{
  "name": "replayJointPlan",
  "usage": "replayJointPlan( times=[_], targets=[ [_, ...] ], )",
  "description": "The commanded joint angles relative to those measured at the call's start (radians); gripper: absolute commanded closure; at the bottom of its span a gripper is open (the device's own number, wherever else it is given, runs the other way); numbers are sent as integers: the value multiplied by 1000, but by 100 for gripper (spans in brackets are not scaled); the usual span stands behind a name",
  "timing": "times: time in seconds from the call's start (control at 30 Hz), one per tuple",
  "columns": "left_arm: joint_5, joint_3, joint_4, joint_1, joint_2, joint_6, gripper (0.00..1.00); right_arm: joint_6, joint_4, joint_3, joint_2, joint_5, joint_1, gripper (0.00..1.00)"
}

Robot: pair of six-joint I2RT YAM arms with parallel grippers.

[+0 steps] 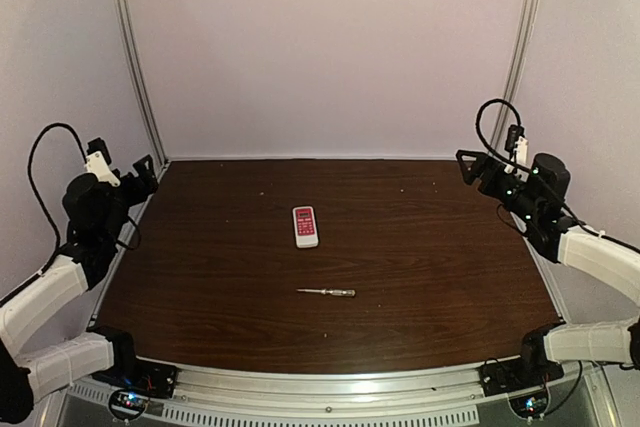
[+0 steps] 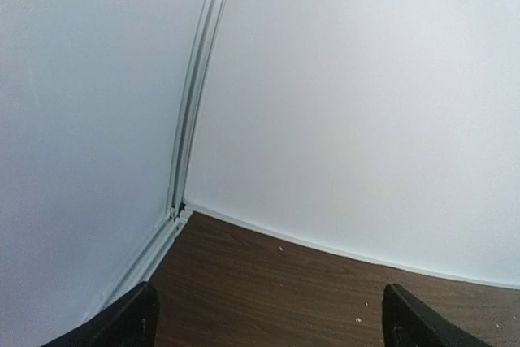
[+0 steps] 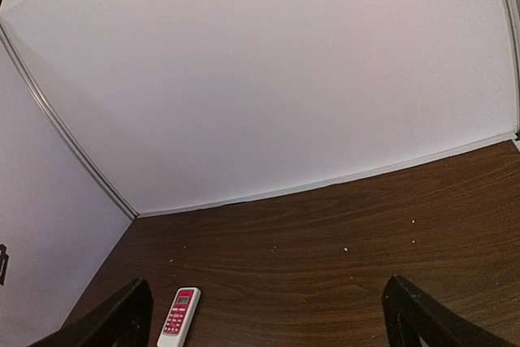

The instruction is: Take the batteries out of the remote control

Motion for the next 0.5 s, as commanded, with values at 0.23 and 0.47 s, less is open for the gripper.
replayJointPlan(
  times=[0.23, 0.47],
  targets=[
    [214, -120, -318, 4, -102, -164, 3, 34, -234, 70, -96, 49, 122, 0],
    [296, -123, -328, -7, -106, -167, 3, 49, -543, 293, 10, 288, 333, 0]
  ],
)
